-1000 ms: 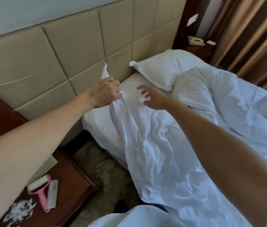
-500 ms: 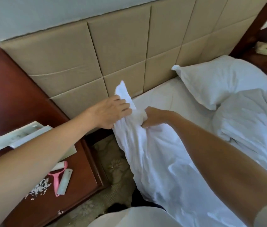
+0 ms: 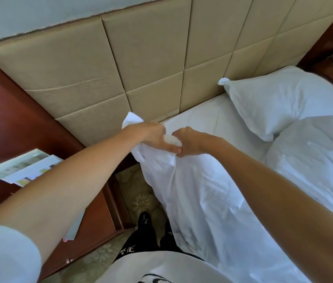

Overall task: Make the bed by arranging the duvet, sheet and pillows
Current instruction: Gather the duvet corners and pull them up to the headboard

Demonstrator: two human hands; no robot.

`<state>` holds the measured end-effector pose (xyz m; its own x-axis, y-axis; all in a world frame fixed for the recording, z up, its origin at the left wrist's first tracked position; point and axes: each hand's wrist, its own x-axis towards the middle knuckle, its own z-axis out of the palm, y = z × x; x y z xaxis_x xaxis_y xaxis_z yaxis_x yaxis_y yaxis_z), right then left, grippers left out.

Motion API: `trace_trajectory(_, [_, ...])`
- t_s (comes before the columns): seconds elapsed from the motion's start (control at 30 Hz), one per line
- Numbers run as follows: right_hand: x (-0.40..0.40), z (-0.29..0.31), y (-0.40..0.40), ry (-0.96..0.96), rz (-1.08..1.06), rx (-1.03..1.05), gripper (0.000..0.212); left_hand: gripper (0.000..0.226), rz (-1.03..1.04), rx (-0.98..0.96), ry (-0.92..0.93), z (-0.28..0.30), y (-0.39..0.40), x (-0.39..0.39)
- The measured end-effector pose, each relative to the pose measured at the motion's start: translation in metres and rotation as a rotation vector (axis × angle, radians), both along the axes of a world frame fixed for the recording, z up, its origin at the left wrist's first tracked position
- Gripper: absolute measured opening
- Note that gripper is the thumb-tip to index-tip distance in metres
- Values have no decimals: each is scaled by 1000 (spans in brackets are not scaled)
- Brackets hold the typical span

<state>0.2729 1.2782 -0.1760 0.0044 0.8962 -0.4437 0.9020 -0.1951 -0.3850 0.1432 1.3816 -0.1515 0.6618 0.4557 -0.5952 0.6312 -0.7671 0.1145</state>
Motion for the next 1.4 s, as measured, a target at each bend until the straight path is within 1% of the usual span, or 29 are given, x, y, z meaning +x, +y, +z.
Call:
trace_trajectory(0.07, [8,1,-4,38,-77,2,31,92,79,-141,39,-7,-2,6])
trace_trajectory(0.1, [10,2,-4,46,-113,12,34,89,99,-180,6,-11,-2,8])
trace_trajectory(0.13, [12,2,-3,52,-142,28,38,83,111,-198,-51,-13,-1,10])
trace_trajectory(0.23, [14,1,5,136,-215,84,60,49,94,-202,-189,-9,5,11])
trace_trajectory(0.3, [13,3,12,192,-212,64,77,36,38,-218,-226,-4,11,9])
trace_trajectory(0.33, [14,5,14,184,-187,22,83,30,10,-229,-243,-3,13,7])
trace_trajectory(0.37, [13,7,16,179,-163,-40,83,26,-10,-234,-259,-1,17,5])
trace_trajectory(0.4, [13,10,18,205,-161,-133,76,23,-19,-231,-276,-1,22,3])
trace_trajectory(0.43, [13,12,18,271,-194,-226,65,22,-14,-219,-298,0,27,0])
trace_trajectory(0.47, [13,13,17,344,-256,-288,60,22,6,-194,-321,0,34,-3])
trace_trajectory(0.5, [15,13,16,410,-331,-309,60,23,39,-158,-344,0,40,-6])
trace_trajectory(0.53, [16,11,16,465,-390,-303,65,25,82,-124,-364,-1,45,-9])
trace_trajectory(0.6, [17,6,19,529,-469,-284,80,29,149,-95,-399,-2,51,-12])
trace_trajectory(0.63, [18,2,21,513,-479,-284,88,29,165,-98,-403,-3,53,-13])
trace_trajectory(0.7, [21,1,24,389,-453,-303,102,28,185,-102,-392,-7,59,-17])
trace_trajectory(0.77, [28,-1,24,237,-430,-289,106,27,199,-94,-383,-11,65,-22])
trace_trajectory(0.8, [32,-3,24,154,-416,-240,99,25,202,-81,-386,-14,68,-23])
trace_trajectory(0.9, [45,-6,30,-117,-398,-27,70,19,205,3,-421,-16,69,-20])
trace_trajectory(0.97, [51,-6,34,-250,-396,62,58,16,216,56,-459,-15,68,-14])
trace_trajectory(1.03, [55,-8,34,-343,-361,199,42,16,227,88,-497,-13,72,-8])
trace_trajectory(1.1, [57,-10,33,-340,-339,319,32,26,233,117,-536,-11,81,-5])
trace_trajectory(1.13, [59,-9,33,-270,-353,313,32,29,228,136,-550,-10,87,-5])
trace_trajectory(1.17, [63,-4,34,-159,-388,241,34,27,215,161,-560,-11,92,-5])
trace_trajectory(1.23, [76,4,31,60,-454,1,46,17,168,234,-578,-15,98,-5])
trace_trajectory(1.27, [82,6,27,90,-467,-88,56,15,136,274,-578,-17,99,-4])
trace_trajectory(1.33, [93,-1,20,21,-466,-159,79,17,98,325,-565,-21,99,0])
trace_trajectory(1.37, [98,-7,18,-4,-469,-176,85,17,94,323,-556,-22,100,2])
trace_trajectory(1.4, [101,-12,18,4,-478,-186,87,16,90,317,-541,-24,103,4])
